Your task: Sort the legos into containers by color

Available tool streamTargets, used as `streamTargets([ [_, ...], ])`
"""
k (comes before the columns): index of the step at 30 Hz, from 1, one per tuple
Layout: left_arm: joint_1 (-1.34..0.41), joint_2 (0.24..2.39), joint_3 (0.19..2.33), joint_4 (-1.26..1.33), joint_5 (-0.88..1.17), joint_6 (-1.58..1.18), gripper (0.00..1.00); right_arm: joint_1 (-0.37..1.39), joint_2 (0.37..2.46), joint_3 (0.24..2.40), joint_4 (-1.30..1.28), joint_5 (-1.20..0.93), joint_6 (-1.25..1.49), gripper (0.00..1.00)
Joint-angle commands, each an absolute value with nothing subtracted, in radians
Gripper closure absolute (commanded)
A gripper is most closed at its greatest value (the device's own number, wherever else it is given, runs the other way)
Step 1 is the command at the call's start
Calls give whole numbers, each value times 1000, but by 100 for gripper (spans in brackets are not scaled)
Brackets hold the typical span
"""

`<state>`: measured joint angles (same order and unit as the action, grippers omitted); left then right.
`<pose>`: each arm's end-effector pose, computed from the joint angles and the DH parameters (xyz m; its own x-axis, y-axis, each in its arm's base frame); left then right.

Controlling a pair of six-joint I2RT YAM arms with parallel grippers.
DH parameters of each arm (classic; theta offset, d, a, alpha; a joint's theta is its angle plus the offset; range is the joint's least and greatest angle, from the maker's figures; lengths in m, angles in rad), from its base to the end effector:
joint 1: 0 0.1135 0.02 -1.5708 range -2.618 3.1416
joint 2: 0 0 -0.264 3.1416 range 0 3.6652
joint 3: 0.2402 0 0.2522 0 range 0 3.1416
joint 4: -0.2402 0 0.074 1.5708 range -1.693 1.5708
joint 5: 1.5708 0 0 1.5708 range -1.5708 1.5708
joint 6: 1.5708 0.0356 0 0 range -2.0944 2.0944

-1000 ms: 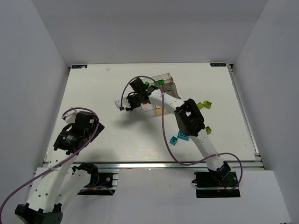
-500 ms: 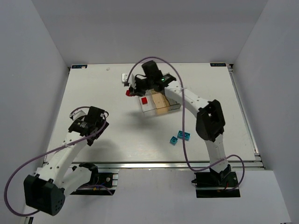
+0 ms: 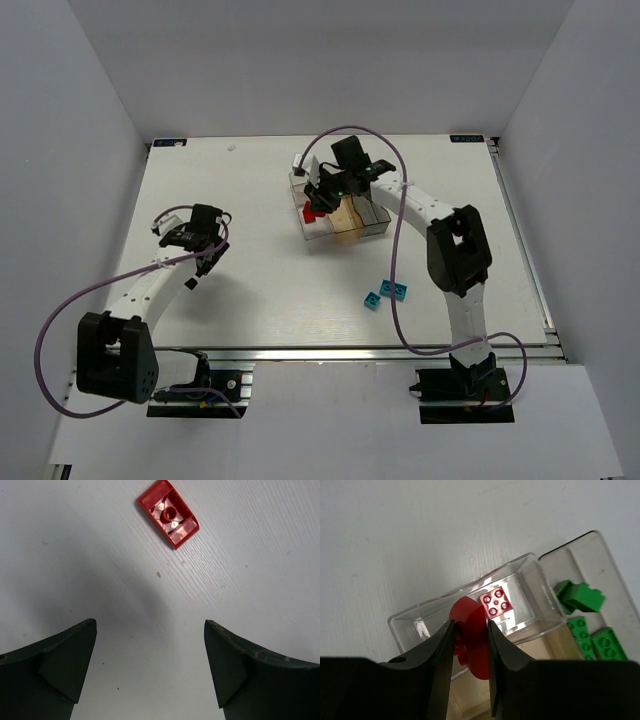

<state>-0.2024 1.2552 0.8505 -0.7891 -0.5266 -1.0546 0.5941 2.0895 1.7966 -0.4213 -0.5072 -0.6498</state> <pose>0.2244 -0.0278 0.2257 -0.4431 -0.6766 -0.5881 -0.7958 0.5989 -0.0895 0.3899 0.2842 0.2606 0.0479 -0.6059 -0.7941 -0.9601 0.1913 -0.2039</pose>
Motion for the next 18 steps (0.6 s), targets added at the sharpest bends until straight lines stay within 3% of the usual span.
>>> streamTargets([
  [1, -152, 1281, 888, -729, -517, -997, 2, 607, 2144, 1848, -459, -540, -606, 75],
  [6, -92, 1368, 914, -695, -474, -960, 2, 601, 2143, 1859, -454, -542, -597, 34],
  [11, -28, 1480, 960, -661, -427, -950, 2, 563, 2043, 1798, -422, -572, -548, 34],
  [18, 35, 1635, 1037, -621, -357, -995, 3, 488, 1790, 1507, -278, -656, -489, 35],
])
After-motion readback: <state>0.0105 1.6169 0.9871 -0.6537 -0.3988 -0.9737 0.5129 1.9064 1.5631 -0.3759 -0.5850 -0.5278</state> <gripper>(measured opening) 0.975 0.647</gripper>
